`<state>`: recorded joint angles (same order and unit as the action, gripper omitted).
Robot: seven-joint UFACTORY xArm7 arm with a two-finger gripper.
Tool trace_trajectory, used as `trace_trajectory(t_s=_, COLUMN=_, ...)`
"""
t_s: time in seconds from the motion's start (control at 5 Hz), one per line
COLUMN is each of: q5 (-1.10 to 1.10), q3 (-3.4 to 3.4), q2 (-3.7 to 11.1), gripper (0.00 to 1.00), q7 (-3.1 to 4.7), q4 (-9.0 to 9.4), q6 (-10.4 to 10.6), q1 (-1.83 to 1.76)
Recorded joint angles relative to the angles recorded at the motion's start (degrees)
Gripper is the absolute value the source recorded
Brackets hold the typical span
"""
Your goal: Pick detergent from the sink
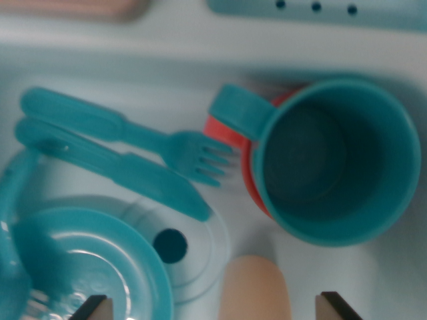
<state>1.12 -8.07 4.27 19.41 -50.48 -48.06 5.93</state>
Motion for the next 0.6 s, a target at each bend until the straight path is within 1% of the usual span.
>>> trace_trajectory(t_s=0.2, q5=0.0, q3=-0.35, q2=0.2, gripper=0.0, q7=0.62, q4=1.31, q6=1.41, q1=0.22)
trace_trajectory(t_s=0.4, q5=0.0, q3=-0.35, q2=0.2, gripper=0.0, q7=0.62, q4=1.31, q6=1.41, q1=0.22)
trace_trajectory(t_s=0.6, q5=0.01, q3=-0.64, q2=0.37, gripper=0.0, q7=1.14, q4=2.42, q6=2.61, q1=0.41)
